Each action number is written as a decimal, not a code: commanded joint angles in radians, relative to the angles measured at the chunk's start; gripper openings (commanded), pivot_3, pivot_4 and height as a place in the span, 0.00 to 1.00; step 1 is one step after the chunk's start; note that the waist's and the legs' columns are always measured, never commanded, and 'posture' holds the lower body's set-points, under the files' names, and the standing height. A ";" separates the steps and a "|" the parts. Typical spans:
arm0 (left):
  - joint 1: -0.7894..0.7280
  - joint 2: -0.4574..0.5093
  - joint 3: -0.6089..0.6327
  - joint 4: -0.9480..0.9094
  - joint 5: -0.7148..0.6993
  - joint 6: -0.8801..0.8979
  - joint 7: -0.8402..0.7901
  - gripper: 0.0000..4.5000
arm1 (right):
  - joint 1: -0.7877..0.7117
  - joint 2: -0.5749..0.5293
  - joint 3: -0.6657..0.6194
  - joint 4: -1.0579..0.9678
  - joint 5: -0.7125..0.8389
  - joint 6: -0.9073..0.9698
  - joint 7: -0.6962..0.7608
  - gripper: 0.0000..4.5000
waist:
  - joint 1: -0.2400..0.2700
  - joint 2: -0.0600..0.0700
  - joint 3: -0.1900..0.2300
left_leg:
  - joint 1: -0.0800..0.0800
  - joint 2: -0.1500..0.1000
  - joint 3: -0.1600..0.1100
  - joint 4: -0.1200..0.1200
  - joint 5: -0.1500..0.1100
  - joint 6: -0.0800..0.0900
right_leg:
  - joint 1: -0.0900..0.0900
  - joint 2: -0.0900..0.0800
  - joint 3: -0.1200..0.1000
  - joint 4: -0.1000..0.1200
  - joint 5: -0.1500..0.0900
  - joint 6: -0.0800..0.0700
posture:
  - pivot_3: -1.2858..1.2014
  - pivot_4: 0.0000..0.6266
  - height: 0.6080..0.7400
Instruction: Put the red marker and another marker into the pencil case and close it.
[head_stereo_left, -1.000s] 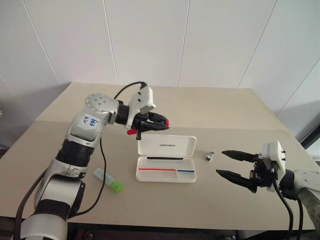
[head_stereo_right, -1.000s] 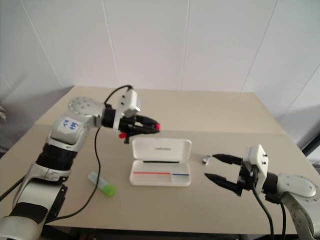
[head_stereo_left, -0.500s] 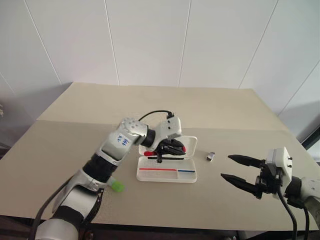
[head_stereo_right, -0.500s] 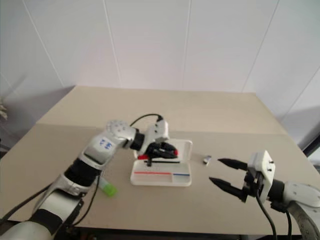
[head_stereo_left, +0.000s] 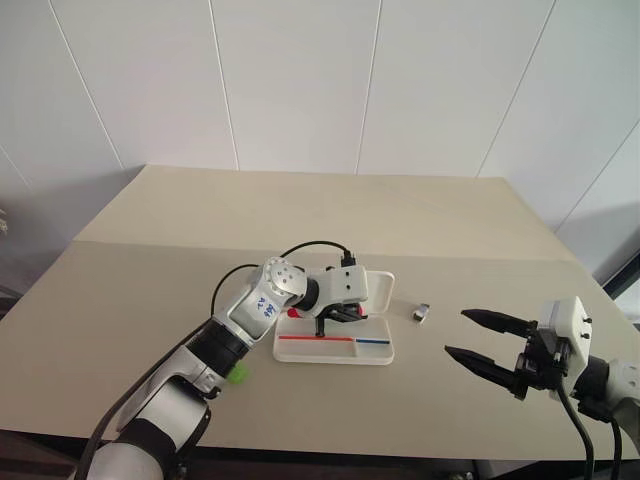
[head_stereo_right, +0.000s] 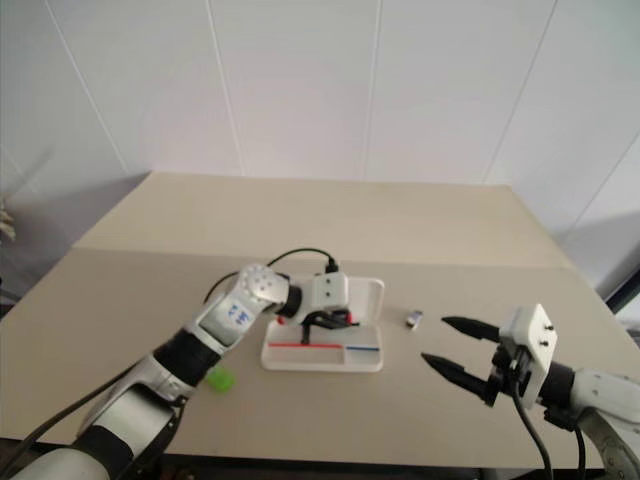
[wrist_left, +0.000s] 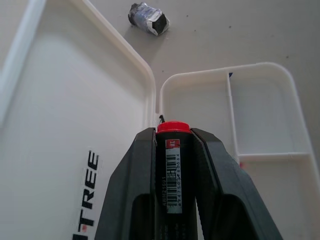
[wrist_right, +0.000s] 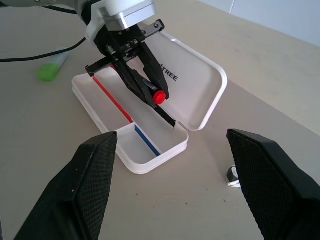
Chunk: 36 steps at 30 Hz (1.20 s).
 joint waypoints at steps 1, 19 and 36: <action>0.004 -0.013 0.009 -0.004 0.018 -0.035 0.002 0.14 | 0.005 -0.001 -0.041 -0.039 0.020 -0.012 -0.011 1.00 | -0.001 0.000 0.000 | 0.000 0.000 0.000 0.000 0.000 0.000 | 0.000 0.000 0.000 0.000 0.000 0.000 | 0.52 0.24 1.00; 0.011 -0.038 0.029 -0.018 0.030 -0.021 0.006 0.70 | -0.011 -0.007 -0.030 -0.039 0.023 -0.005 -0.029 1.00 | 0.000 0.000 0.000 | 0.000 0.000 0.001 0.000 0.000 0.000 | 0.000 0.000 0.001 0.000 0.001 0.001 | 0.52 0.24 1.00; 0.031 0.029 0.162 -0.154 -0.074 0.049 -0.058 1.00 | -0.021 -0.029 -0.024 -0.037 0.030 0.020 0.003 1.00 | -0.002 0.000 0.000 | 0.001 0.000 0.001 0.000 0.000 0.000 | 0.000 0.000 0.001 0.001 0.001 0.002 | 0.52 0.24 1.00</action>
